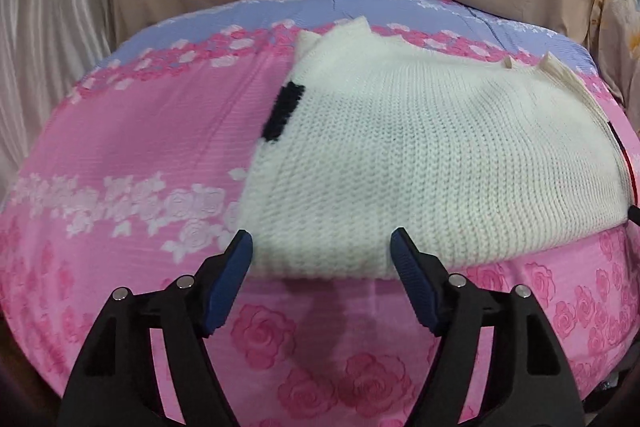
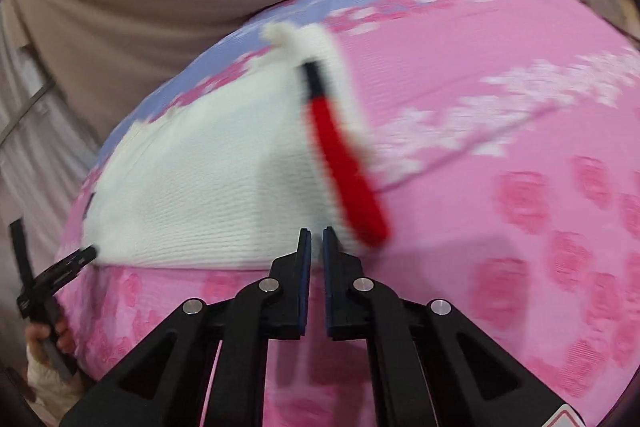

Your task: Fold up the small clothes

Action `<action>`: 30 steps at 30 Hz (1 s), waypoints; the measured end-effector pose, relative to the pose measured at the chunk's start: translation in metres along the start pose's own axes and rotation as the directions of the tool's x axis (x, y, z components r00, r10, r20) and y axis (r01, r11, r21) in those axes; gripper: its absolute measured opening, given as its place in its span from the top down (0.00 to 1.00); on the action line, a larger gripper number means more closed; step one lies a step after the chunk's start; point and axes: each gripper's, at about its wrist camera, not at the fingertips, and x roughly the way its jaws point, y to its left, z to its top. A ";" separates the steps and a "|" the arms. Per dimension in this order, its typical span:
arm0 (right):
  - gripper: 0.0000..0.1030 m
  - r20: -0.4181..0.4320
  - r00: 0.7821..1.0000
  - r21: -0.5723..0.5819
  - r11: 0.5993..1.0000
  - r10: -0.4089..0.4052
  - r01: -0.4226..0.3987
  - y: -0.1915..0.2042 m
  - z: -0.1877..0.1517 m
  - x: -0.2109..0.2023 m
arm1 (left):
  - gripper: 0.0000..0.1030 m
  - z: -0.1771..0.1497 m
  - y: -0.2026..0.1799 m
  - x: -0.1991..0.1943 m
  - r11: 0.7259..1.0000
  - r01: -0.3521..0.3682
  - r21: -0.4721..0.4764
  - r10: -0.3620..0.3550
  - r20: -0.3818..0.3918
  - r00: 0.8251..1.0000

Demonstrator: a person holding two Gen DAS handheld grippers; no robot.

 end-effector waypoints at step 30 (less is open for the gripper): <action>0.93 0.061 0.989 -0.092 0.986 -0.132 0.137 0.049 0.178 0.126 | 1.00 0.168 0.036 0.129 0.956 0.046 -0.291 -0.046 0.007 0.999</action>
